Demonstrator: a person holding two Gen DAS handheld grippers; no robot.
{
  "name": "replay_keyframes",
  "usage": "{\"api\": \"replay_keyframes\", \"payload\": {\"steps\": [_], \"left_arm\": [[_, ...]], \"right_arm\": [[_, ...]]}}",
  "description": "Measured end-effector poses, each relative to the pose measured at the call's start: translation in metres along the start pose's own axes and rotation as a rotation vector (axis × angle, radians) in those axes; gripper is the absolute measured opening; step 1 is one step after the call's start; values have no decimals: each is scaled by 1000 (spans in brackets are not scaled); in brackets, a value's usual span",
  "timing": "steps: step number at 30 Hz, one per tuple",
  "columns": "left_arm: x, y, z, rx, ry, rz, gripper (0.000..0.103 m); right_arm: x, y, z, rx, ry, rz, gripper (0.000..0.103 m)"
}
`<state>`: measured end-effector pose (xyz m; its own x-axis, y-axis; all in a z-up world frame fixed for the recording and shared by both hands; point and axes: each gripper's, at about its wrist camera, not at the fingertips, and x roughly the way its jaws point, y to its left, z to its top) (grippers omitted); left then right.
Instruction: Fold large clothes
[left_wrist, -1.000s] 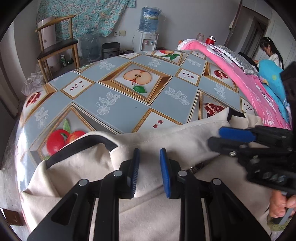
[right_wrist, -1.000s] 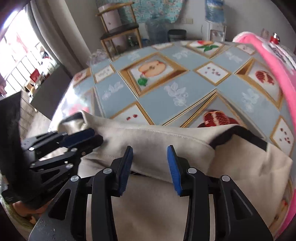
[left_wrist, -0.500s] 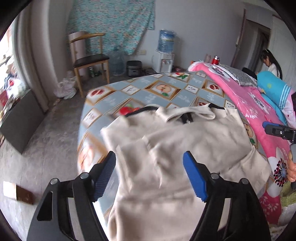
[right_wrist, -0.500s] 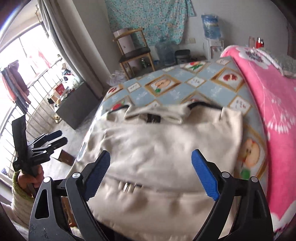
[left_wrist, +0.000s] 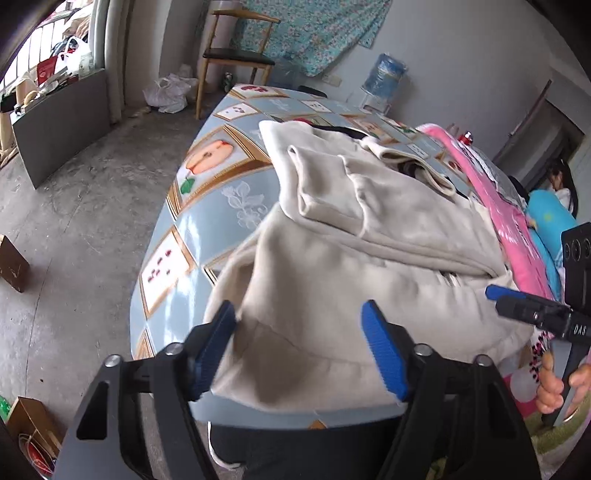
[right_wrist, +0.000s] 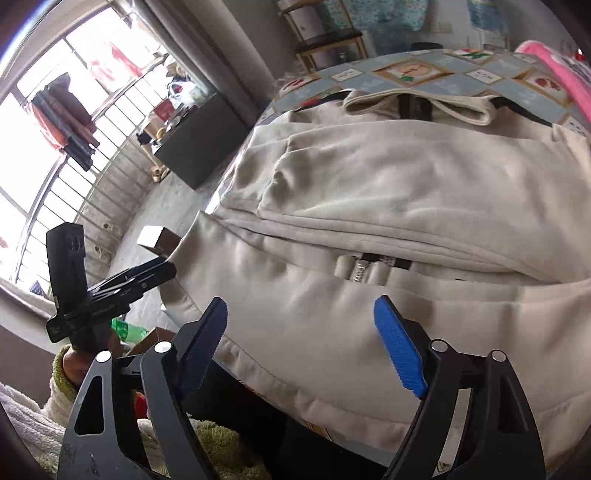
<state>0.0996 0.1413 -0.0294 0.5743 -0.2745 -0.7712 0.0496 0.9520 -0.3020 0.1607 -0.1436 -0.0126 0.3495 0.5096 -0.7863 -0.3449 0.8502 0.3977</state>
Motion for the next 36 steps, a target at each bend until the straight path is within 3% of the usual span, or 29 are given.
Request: {"api": "replay_keyframes", "payload": {"steps": [3, 9, 15, 18, 20, 22, 23, 29, 36], "left_arm": [[7, 0, 7, 9, -1, 9, 48], [16, -5, 9, 97, 16, 55, 37], [22, 8, 11, 60, 50, 43, 24], [24, 12, 12, 50, 65, 33, 24], [24, 11, 12, 62, 65, 37, 24], [24, 8, 11, 84, 63, 49, 24], [24, 7, 11, 92, 61, 53, 24], [19, 5, 16, 108, 47, 22, 24], [36, -1, 22, 151, 115, 42, 29]], "right_arm": [[19, 10, 8, -45, 48, 18, 67], [47, 29, 22, -167, 98, -18, 55], [67, 31, 30, -217, 132, -48, 48], [65, 37, 24, -262, 165, -93, 40], [62, 45, 13, -321, 183, -141, 32], [62, 54, 3, -395, 183, -220, 19], [61, 57, 1, -418, 177, -252, 6], [40, 79, 14, -472, 55, -365, 5], [73, 62, 7, -435, 77, -387, 6]]}}
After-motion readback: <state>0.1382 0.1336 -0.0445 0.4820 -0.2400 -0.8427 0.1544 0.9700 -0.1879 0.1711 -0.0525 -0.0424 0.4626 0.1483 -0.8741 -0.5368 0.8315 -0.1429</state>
